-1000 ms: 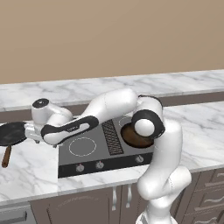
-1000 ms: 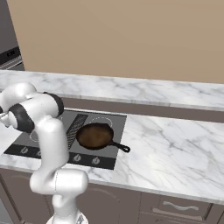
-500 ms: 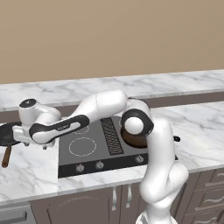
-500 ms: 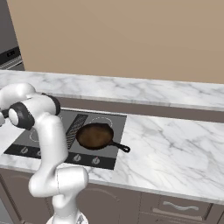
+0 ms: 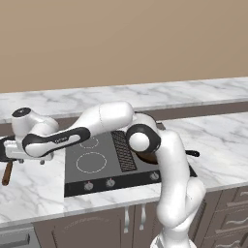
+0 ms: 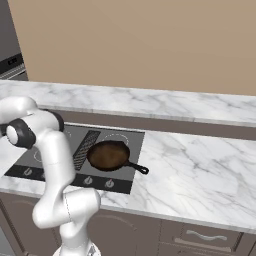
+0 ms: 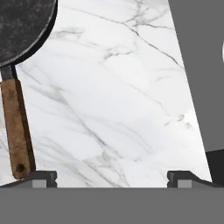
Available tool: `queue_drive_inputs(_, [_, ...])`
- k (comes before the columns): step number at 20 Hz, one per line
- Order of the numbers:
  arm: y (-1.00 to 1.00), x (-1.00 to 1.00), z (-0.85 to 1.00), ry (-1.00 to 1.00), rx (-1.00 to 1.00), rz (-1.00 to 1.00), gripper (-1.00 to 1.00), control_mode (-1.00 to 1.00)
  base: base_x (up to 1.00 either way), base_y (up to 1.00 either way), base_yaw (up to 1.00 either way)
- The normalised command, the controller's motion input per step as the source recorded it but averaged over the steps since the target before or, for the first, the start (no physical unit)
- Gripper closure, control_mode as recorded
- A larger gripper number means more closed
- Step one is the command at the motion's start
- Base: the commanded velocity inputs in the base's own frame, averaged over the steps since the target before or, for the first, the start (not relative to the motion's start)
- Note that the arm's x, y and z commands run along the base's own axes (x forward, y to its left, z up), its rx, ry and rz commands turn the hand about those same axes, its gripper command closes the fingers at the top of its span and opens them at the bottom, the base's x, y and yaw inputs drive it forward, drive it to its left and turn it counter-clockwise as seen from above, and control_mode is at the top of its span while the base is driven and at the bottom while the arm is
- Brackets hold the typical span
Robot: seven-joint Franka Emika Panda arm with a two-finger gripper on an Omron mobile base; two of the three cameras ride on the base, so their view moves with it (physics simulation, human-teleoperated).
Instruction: Place both pans onto different burners. Then place the mushroom and the steak on different pans.
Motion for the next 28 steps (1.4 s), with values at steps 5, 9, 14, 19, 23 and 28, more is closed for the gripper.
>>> queue_drive_inputs(5, [0.29,0.04,-0.02,0.00,0.00,0.05,-1.00,-1.00,0.00,0.00,0.00])
queue_drive_inputs(9, [0.30,0.11,-0.07,0.00,0.00,0.03,-1.00,-1.00,0.00,0.00,0.00])
queue_drive_inputs(14, [0.29,0.13,-0.09,0.00,0.00,0.04,-1.00,-1.00,0.00,0.00,0.00])
queue_drive_inputs(19, [0.29,0.12,-0.08,0.00,0.00,0.04,-1.00,-1.00,0.00,0.00,0.00])
queue_drive_inputs(23, [0.26,0.06,-0.03,0.00,0.00,0.04,-1.00,-1.00,0.00,0.00,0.00])
queue_drive_inputs(28, [0.26,0.01,-0.10,0.00,0.00,0.04,-1.00,-1.00,0.00,0.00,0.00])
